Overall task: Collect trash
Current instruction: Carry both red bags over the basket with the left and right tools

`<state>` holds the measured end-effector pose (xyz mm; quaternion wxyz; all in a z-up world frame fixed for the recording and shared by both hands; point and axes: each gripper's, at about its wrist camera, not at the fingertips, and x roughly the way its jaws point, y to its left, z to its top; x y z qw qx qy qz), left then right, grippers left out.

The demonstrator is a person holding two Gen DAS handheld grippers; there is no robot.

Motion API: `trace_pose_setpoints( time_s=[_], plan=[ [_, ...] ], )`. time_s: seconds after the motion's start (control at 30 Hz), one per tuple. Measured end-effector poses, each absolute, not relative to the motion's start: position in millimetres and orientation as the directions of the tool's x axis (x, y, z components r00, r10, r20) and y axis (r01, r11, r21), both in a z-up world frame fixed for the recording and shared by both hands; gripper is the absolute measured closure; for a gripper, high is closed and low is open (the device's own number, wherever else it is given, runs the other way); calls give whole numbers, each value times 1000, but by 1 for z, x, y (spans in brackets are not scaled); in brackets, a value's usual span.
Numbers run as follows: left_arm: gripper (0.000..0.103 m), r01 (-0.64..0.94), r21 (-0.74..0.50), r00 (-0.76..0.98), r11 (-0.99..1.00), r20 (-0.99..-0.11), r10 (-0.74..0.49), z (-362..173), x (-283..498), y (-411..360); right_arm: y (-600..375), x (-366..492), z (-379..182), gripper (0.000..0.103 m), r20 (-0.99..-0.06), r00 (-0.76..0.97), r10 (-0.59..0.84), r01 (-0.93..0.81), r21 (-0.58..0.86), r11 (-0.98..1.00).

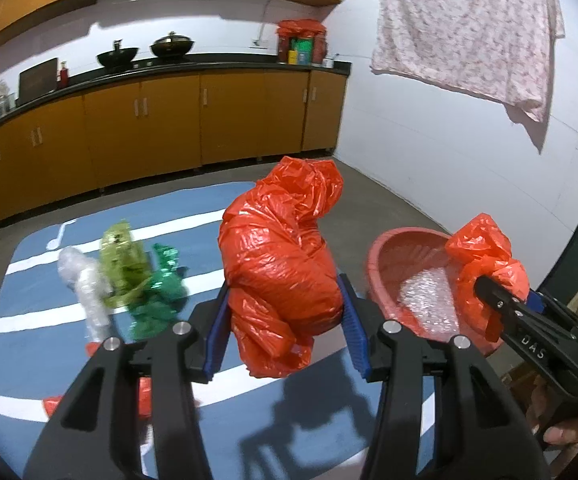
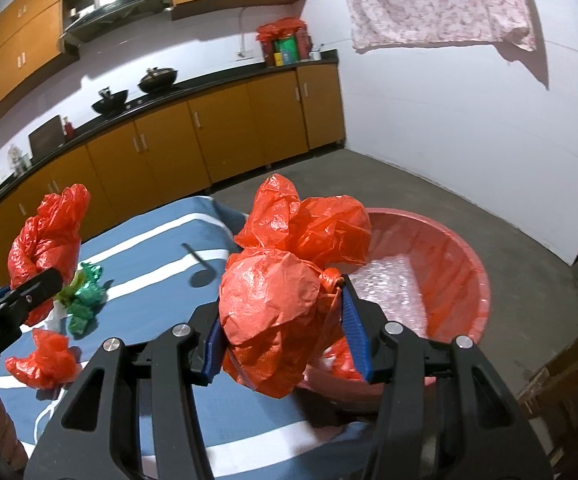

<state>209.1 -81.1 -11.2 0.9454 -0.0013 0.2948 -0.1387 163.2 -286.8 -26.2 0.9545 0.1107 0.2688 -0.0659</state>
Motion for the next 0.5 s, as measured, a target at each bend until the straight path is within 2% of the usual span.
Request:
trace_pose_setpoints(
  time_s=[0.5],
  plan=[
    [54, 407, -77, 718, 910, -589, -371, -26, 233, -175, -348, 167, -35, 52, -542, 826, -155, 301, 192, 934]
  ],
)
